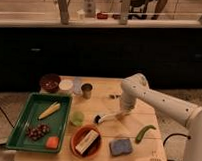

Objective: Wipe table surface with brush

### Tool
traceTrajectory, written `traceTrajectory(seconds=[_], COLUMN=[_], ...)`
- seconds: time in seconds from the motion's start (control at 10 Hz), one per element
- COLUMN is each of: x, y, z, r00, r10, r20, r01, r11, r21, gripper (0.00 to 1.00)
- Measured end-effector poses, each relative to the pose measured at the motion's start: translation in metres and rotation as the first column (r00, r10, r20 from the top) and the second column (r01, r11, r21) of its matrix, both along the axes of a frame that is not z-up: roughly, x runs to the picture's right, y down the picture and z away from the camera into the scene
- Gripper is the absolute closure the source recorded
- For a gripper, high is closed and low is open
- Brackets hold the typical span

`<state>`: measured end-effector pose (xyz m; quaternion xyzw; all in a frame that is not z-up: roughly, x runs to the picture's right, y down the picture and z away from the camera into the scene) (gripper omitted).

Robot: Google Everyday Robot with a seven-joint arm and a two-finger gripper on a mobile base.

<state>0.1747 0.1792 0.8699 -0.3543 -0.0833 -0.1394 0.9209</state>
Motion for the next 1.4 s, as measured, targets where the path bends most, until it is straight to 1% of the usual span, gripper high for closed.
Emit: traceTrajectory(seconds=[0.1, 0.3, 0.5, 0.6, 0.8, 0.9, 1.1, 1.3, 1.4], x=[0.016, 0.064, 0.104, 0.114, 0.122, 0.12, 0.097, 0.056, 0.031], y=[0.001, -0.003, -0.007, -0.01, -0.017, -0.019, -0.022, -0.021, -0.021], z=[0.002, 0.01, 0.017, 0.02, 0.026, 0.028, 0.03, 0.027, 0.024], r00=[1.0, 0.996, 0.993, 0.991, 0.99, 0.99, 0.993, 0.997, 0.998], r10=[0.006, 0.029, 0.056, 0.067, 0.091, 0.098, 0.097, 0.077, 0.061], r20=[-0.025, -0.08, -0.108, -0.117, -0.11, -0.103, -0.061, -0.003, 0.026], r01=[-0.006, -0.029, -0.054, -0.064, -0.087, -0.094, -0.094, -0.077, -0.062], r11=[1.0, 0.9995, 0.9983, 0.9975, 0.9953, 0.9945, 0.9943, 0.996, 0.9971], r21=[-0.001, 0.01, 0.023, 0.03, 0.042, 0.046, 0.05, 0.046, 0.045], gripper=[0.98, 0.98, 0.98, 0.98, 0.98, 0.98, 0.98, 0.98, 0.98])
